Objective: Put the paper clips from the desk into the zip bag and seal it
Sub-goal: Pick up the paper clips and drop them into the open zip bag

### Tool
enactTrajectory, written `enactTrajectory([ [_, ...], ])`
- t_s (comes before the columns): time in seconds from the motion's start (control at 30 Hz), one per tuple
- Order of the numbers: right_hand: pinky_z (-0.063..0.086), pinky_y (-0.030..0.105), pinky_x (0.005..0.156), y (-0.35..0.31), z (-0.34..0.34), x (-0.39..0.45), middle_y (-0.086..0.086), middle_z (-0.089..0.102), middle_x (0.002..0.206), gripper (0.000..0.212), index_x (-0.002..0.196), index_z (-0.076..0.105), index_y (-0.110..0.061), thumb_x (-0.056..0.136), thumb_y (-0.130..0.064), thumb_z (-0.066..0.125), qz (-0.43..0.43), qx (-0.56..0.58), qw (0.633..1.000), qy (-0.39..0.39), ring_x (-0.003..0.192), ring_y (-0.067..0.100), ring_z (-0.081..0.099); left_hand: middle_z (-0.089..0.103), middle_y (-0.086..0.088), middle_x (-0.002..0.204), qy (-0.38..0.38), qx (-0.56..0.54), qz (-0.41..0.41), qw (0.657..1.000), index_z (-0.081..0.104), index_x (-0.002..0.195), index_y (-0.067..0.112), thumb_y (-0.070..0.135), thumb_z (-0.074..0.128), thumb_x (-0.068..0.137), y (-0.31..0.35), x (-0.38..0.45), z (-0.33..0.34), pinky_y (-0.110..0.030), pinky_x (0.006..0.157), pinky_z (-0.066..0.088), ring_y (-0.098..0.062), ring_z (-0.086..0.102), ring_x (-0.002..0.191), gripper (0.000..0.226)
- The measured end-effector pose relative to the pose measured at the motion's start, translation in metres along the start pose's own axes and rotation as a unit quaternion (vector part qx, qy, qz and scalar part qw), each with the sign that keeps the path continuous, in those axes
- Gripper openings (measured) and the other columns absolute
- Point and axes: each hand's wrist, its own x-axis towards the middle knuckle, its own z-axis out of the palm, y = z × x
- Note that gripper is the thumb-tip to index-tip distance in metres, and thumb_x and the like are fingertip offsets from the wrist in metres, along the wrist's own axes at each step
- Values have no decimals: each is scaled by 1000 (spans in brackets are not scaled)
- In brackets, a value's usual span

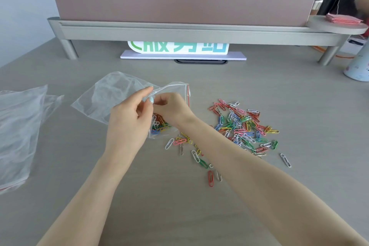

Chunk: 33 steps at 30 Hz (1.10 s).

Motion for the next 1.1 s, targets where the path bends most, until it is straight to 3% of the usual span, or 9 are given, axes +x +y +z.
enactTrajectory([
  [0.1, 39, 27, 64, 0, -3, -3, 7, 62, 70, 14, 77, 67, -5, 84, -13, 58, -22, 3, 1000, 20, 65, 11, 49, 40, 6, 52, -2, -3, -2, 1000, 62, 119, 25, 12, 48, 91, 0, 0, 0, -7, 50, 34, -5, 41, 48, 34],
  [0.23, 41, 25, 64, -1, -11, -6, 0, 64, 71, 28, 59, 61, -18, 86, -16, 53, -28, 14, 999, 42, 61, 6, 51, 40, 7, 50, -2, -2, 1, 1000, 63, 117, 25, 11, 48, 91, -2, 0, 0, -8, 51, 34, -7, 40, 48, 34],
  [0.4, 50, 27, 82, -1, -34, -13, -3, 67, 81, 20, 99, 63, -17, 92, -12, 45, -8, 84, 996, 34, 85, 11, 63, 46, 18, 48, -13, -6, -4, 1000, 63, 117, 26, 12, 47, 91, -4, 0, 1, -9, 49, 32, -6, 40, 47, 33],
  [0.57, 41, 7, 73, 17, -80, -47, -8, 66, 95, 19, 102, 66, -23, 89, -13, 55, -68, -55, 994, 67, 75, -11, 56, 46, 17, 48, -19, -8, -9, 1000, 63, 117, 26, 13, 47, 91, -4, 0, 1, -8, 49, 31, -6, 40, 48, 32],
  [0.67, 45, 13, 76, 32, -114, -70, -6, 66, 97, 19, 102, 66, -24, 89, -16, 56, -54, -115, 987, 99, 80, -2, 59, 44, 15, 48, -25, -7, -11, 1000, 63, 116, 27, 13, 47, 91, -4, -1, 3, -9, 47, 31, -7, 39, 47, 33],
  [0.8, 39, 6, 58, 51, -154, -88, -14, 55, 86, 18, 98, 64, -28, 90, -16, 54, -9, -152, 978, 140, 69, -3, 54, 46, 15, 48, -30, -3, -12, 999, 63, 116, 28, 14, 47, 91, -5, -4, 6, -9, 47, 32, -7, 41, 48, 33],
  [0.9, 45, 21, 88, 73, -180, -94, -6, 59, 100, 15, 97, 62, -33, 88, -24, 56, 52, -168, 970, 166, 95, 16, 57, 46, 17, 47, -34, 0, -14, 999, 63, 116, 27, 12, 47, 91, -3, -5, 6, -7, 46, 31, -5, 42, 48, 33],
  [0.97, 33, 42, 106, 84, -194, -96, -3, 56, 118, 20, 104, 61, -37, 85, -38, 57, 104, -243, 946, 185, 116, 21, 50, 46, 17, 46, -37, -1, -15, 999, 63, 116, 27, 12, 47, 91, -2, -6, 8, -7, 45, 31, -4, 42, 46, 33],
  [1.1, 19, 41, 106, 86, -199, -98, -6, 45, 137, 41, 118, 56, -36, 83, -56, 52, 144, -337, 911, 189, 130, 22, 33, 44, 15, 46, -38, 1, -21, 999, 63, 116, 27, 12, 48, 91, -2, -7, 9, -9, 43, 30, -7, 39, 45, 33],
])
